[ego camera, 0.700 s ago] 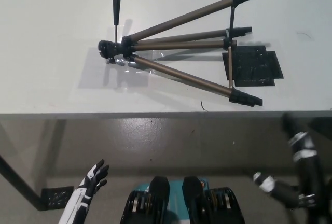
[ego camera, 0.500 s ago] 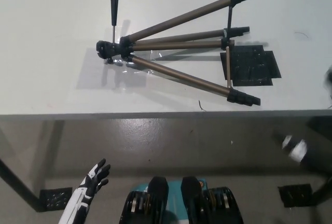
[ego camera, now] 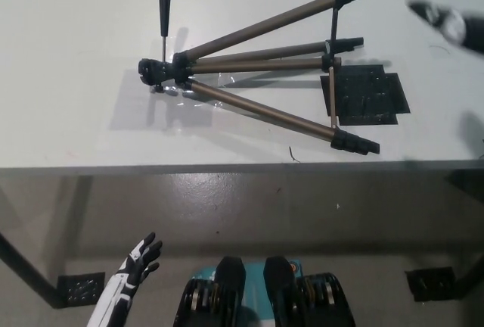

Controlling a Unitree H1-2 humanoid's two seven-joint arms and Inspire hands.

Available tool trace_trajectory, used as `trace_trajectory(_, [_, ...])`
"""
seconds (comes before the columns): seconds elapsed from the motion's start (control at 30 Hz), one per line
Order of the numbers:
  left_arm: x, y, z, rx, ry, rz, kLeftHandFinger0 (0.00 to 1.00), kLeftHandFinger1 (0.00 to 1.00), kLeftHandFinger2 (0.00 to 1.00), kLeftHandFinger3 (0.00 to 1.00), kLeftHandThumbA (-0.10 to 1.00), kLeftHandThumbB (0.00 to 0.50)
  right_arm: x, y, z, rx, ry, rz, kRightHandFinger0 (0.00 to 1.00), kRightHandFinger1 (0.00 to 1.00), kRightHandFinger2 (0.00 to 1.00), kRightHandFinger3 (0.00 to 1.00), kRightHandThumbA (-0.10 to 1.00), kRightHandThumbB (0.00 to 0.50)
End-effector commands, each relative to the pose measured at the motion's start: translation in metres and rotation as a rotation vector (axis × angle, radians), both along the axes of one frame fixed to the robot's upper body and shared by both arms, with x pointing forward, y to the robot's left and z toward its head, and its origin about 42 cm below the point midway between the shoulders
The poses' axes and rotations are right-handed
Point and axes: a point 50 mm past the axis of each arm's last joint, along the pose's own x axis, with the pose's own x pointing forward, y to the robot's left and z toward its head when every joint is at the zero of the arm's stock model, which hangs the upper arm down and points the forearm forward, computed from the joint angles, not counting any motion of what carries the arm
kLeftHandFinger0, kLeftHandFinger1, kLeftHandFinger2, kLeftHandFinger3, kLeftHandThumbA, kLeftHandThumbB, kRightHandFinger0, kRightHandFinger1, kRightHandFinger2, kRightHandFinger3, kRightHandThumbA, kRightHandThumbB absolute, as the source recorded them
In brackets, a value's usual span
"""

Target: A tripod lies near the right hand side of the table and the robot grab a leg of the tripod using its right hand and put it up right.

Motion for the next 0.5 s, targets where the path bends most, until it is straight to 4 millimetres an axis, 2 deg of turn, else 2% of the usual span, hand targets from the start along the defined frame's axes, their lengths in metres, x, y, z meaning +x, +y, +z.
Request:
trace_trajectory(0.0, [0.017, -0.005, 0.013, 0.009, -0.100, -0.042, 1.00, 1.00, 1.00, 1.00, 1.00, 0.370, 0.072, 0.061, 0.149, -0.347, 0.096, -0.244, 1.00, 1.00, 1.00, 1.00, 1.00, 0.495])
trace_trajectory(0.07, [0.016, -0.006, 0.012, -0.004, -0.088, -0.036, 1.00, 1.00, 1.00, 1.00, 1.00, 0.387, 0.090, 0.079, 0.162, -0.399, 0.128, -0.260, 1.00, 1.00, 1.00, 1.00, 1.00, 0.500])
trace_trajectory(0.1, [0.015, -0.006, 0.012, -0.004, -0.089, -0.039, 1.00, 1.00, 1.00, 1.00, 1.00, 0.374, 0.099, 0.090, 0.167, -0.439, 0.148, -0.284, 1.00, 1.00, 1.00, 1.00, 1.00, 0.500])
trace_trajectory(0.23, [0.012, -0.004, 0.009, -0.002, -0.080, -0.058, 1.00, 1.00, 1.00, 1.00, 1.00, 0.352, 0.126, 0.115, 0.169, -0.536, 0.237, -0.330, 1.00, 1.00, 1.00, 1.00, 1.00, 0.500])
trace_trajectory(0.37, [0.011, -0.004, 0.009, 0.024, -0.067, -0.059, 1.00, 1.00, 1.00, 1.00, 1.00, 0.349, 0.150, 0.134, 0.161, -0.628, 0.333, -0.368, 1.00, 1.00, 1.00, 1.00, 1.00, 0.500])
trace_trajectory(0.47, [0.011, -0.006, 0.007, 0.010, -0.056, -0.046, 1.00, 1.00, 1.00, 1.00, 1.00, 0.395, 0.164, 0.148, 0.146, -0.707, 0.394, -0.402, 1.00, 1.00, 1.00, 1.00, 1.00, 0.500])
